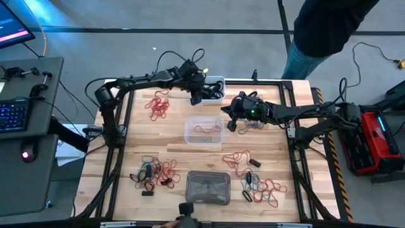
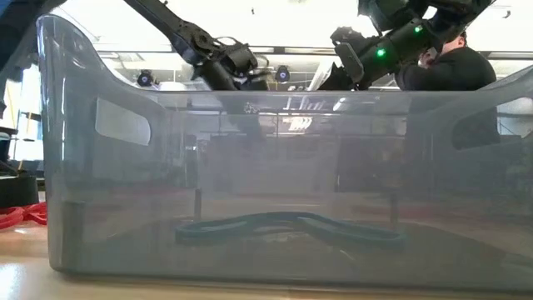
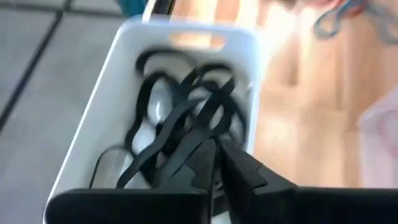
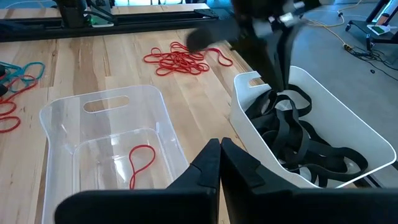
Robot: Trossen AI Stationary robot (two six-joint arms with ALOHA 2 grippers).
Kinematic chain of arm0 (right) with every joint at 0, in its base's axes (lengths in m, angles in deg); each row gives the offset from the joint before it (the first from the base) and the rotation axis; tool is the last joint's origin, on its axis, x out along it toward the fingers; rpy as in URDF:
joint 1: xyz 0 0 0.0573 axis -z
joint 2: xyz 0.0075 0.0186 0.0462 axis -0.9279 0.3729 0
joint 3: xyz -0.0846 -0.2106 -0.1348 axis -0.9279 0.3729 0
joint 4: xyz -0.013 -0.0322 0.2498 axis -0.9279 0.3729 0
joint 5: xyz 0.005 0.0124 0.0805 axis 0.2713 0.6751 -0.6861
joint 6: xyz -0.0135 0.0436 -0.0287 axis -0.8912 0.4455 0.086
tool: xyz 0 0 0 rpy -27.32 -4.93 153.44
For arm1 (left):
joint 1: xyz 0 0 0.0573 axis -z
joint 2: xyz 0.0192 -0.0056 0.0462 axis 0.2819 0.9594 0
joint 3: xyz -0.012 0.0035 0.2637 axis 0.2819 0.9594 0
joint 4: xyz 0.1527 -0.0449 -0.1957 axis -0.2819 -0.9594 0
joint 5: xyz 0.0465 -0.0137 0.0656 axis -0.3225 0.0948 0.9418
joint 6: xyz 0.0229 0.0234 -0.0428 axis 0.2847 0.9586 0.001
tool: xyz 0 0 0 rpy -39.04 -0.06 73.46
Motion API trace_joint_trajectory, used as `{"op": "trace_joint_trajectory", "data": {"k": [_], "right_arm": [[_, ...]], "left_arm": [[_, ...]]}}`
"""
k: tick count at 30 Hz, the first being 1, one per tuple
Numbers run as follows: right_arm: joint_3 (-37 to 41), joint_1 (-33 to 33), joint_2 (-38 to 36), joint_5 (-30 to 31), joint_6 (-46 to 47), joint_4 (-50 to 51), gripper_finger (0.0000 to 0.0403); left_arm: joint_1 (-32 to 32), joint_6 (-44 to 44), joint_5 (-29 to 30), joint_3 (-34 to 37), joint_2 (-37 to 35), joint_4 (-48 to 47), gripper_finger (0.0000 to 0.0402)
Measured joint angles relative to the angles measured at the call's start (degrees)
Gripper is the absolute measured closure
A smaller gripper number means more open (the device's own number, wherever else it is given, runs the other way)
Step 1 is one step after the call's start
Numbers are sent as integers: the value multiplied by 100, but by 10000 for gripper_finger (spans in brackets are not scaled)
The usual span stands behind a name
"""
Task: Sort rubber bands into baskets
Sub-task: Put the black rubber band into the white bin
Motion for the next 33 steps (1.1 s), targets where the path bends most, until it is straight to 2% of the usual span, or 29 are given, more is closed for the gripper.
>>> {"op": "trace_joint_trajectory", "data": {"k": [6,15,19,24,33], "right_arm": [[0,2,0,-2,0,-3,403],[0,0,0,-15,0,33,403],[0,1,2,-24,2,94,403],[0,2,2,-24,0,175,403],[0,1,2,-25,0,242,403]], "left_arm": [[320,-169,3,922,-995,1117,392],[874,-338,-18,1929,-2402,1165,400],[1133,-425,-18,2207,-2883,630,401],[1507,-440,-18,2269,-3296,-548,401],[2221,-1056,-17,2271,-3514,-2406,401]]}}
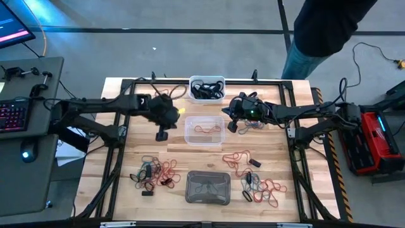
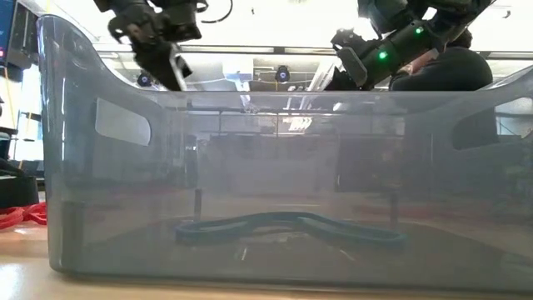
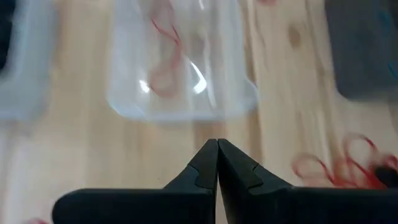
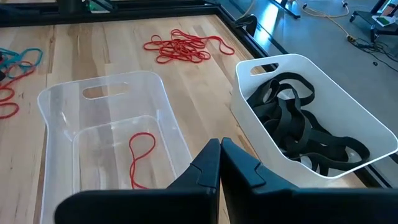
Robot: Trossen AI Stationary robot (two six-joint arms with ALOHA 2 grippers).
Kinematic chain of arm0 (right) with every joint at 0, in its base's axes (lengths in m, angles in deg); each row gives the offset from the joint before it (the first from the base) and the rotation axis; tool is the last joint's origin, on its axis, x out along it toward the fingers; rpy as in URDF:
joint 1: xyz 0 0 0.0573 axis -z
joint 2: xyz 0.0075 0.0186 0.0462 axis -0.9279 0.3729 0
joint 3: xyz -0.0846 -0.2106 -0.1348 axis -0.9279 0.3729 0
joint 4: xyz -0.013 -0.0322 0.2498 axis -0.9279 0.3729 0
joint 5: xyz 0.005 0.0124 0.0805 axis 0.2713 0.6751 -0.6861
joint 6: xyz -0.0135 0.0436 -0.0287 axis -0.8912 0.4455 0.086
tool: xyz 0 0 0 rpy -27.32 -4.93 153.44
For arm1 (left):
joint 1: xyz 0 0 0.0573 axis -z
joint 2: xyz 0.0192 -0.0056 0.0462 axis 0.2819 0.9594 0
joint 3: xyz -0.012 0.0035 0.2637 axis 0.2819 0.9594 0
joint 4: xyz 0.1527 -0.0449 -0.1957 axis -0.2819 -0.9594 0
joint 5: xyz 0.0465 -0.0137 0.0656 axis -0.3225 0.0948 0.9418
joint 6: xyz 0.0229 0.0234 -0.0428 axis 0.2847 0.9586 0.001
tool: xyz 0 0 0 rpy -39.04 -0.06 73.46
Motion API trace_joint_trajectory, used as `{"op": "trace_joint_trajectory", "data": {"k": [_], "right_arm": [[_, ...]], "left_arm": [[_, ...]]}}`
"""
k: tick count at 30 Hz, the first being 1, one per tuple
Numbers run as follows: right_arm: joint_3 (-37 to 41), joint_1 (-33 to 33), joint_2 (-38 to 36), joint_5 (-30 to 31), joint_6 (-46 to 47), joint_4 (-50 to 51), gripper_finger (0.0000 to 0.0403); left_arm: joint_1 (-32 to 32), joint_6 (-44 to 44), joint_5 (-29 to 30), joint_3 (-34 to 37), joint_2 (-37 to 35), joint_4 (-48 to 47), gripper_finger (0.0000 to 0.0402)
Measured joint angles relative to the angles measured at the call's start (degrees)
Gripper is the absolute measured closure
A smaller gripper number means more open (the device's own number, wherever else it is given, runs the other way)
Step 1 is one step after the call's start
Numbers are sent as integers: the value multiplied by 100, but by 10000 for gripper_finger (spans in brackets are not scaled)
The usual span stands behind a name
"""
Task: Sort rubber bands into baskets
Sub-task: Put the black rubber band into the white bin
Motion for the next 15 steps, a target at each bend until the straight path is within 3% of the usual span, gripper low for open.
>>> {"op": "trace_joint_trajectory", "data": {"k": [8,15], "right_arm": [[0,1,0,-405,-10,-178,403],[0,1,0,-462,-26,-182,403]], "left_arm": [[690,-614,5,5,2,-754,401],[947,-1060,129,957,-167,62,401]]}}
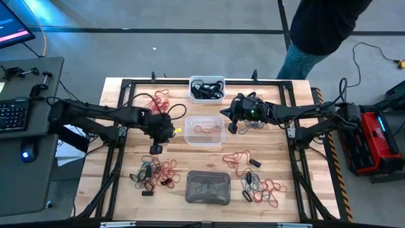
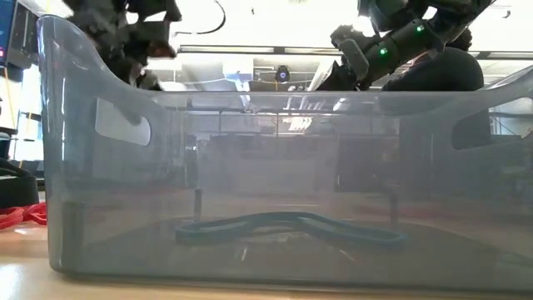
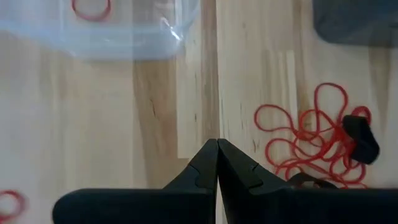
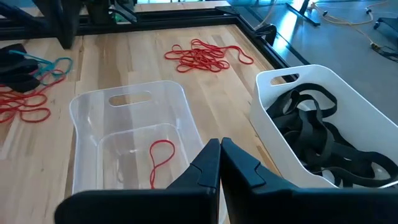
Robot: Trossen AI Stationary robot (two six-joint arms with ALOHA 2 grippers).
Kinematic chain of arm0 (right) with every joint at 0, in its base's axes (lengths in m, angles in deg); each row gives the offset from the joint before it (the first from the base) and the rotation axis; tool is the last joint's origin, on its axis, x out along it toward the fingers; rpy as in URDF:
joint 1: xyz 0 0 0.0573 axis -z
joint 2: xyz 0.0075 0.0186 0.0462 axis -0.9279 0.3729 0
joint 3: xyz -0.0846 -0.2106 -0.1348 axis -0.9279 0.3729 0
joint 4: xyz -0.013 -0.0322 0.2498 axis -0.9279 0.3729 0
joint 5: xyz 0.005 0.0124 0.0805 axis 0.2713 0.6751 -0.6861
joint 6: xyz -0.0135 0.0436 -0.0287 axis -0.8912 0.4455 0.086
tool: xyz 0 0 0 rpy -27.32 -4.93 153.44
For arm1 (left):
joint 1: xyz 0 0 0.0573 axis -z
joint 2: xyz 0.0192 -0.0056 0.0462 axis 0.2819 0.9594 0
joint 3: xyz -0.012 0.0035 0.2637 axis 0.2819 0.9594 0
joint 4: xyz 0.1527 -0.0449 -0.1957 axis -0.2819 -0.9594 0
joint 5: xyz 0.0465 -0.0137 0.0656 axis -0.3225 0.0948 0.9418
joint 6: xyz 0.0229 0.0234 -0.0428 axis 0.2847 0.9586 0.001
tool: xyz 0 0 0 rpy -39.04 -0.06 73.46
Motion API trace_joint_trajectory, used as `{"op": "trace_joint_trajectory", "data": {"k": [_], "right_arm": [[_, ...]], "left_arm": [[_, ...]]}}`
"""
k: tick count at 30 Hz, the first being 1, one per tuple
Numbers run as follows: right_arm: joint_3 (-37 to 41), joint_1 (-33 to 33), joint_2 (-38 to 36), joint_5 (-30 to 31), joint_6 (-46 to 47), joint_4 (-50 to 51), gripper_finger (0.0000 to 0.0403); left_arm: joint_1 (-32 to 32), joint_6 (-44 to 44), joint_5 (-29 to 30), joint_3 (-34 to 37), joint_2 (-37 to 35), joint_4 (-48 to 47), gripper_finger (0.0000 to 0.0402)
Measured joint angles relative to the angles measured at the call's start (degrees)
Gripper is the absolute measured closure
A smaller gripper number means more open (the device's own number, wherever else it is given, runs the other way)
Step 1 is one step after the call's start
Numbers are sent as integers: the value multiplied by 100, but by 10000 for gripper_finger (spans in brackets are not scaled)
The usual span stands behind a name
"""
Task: Sort rubber bands into baskets
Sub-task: Put the black rubber band into the white bin
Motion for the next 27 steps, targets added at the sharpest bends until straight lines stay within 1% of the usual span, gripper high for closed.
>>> {"op": "trace_joint_trajectory", "data": {"k": [3,7,11,15,20,23,27], "right_arm": [[0,0,0,-7,0,-14,403],[0,0,0,-11,-22,-16,403],[0,0,0,-11,9,-15,403],[0,0,0,-11,24,-14,403],[0,0,0,-11,24,-12,403],[0,0,0,-11,24,-12,403],[0,-1,0,-11,23,-9,403]], "left_arm": [[9,-345,-150,437,-150,156,401],[258,-640,-230,656,-412,20,401],[740,-834,-503,656,-519,-132,401],[1418,-892,-939,656,-470,-144,401],[2135,-1133,-781,656,-322,-185,388],[2286,-1478,-656,656,-193,-183,370],[2302,-2116,-626,656,19,-199,341]]}}
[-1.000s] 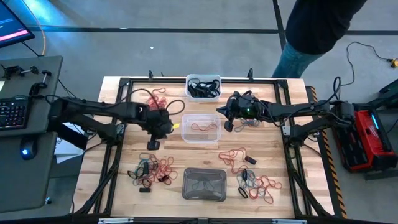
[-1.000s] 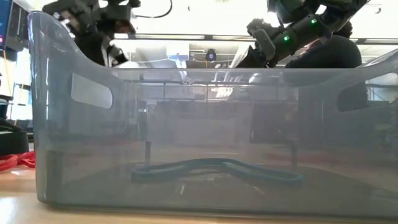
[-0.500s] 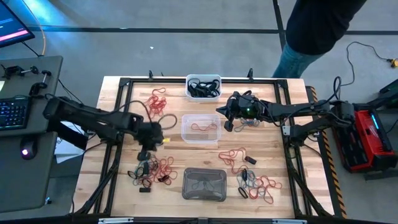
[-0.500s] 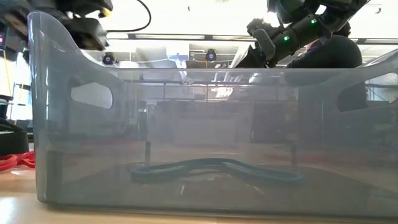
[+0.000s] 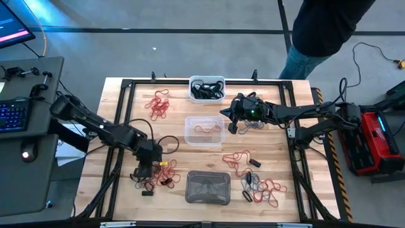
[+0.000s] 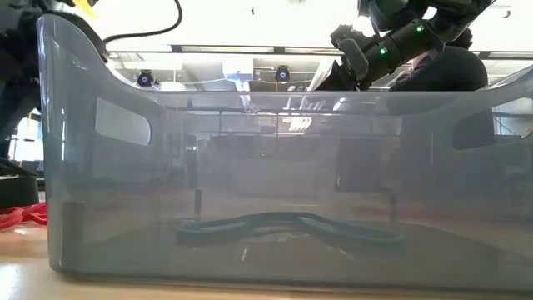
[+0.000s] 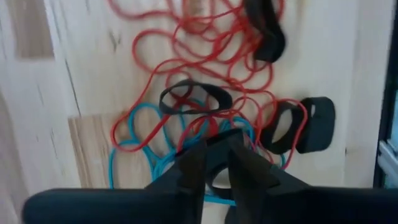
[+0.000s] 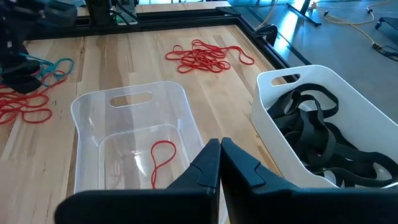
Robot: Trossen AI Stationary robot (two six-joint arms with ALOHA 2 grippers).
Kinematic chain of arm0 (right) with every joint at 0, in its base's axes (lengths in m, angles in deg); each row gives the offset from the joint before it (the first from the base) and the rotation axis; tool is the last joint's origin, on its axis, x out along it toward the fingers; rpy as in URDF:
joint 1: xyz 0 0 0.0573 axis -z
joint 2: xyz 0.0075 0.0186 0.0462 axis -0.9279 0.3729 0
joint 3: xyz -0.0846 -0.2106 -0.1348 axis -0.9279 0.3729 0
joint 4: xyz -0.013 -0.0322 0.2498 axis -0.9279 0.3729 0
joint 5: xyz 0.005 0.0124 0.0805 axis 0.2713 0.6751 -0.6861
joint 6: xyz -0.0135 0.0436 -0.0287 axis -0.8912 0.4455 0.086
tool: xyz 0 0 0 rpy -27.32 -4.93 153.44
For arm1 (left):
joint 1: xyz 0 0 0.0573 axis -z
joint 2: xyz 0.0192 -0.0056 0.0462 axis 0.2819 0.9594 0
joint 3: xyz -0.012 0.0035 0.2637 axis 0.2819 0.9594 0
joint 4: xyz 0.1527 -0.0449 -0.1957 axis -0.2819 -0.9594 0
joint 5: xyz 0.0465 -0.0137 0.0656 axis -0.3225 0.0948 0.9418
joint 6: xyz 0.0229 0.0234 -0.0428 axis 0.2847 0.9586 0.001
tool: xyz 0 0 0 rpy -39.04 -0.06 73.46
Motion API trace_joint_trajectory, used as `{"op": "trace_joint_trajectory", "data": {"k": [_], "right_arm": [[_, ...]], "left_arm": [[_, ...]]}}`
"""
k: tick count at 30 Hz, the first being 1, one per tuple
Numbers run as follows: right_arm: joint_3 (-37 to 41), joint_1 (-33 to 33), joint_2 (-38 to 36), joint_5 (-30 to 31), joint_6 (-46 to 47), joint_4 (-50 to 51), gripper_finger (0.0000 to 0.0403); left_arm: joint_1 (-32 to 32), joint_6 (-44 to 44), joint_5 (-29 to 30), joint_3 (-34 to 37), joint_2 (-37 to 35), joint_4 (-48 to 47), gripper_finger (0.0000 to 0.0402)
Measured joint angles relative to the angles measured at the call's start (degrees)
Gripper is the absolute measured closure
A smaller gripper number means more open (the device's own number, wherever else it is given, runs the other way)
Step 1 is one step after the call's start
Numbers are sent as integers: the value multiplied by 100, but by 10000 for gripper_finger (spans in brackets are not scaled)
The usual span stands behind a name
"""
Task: Sort rubber bands into baskets
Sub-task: Put the black rubber band into the white bin
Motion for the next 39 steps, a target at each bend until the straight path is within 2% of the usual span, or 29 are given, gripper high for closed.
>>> {"op": "trace_joint_trajectory", "data": {"k": [4,12,23,28,35,39], "right_arm": [[0,1,0,0,1,2,403],[0,1,0,0,1,15,403],[0,1,0,1,1,17,403],[0,1,0,2,1,17,403],[0,1,0,2,1,18,403],[0,-1,0,2,1,20,403]], "left_arm": [[-30,-395,-167,0,326,-142,309],[-35,-388,-288,0,938,-229,264],[-35,-109,-194,-2,1341,-253,257],[-35,14,-342,-4,1370,-257,290],[-48,210,-765,-11,1178,-411,391],[-161,245,-814,-134,974,-688,393]]}}
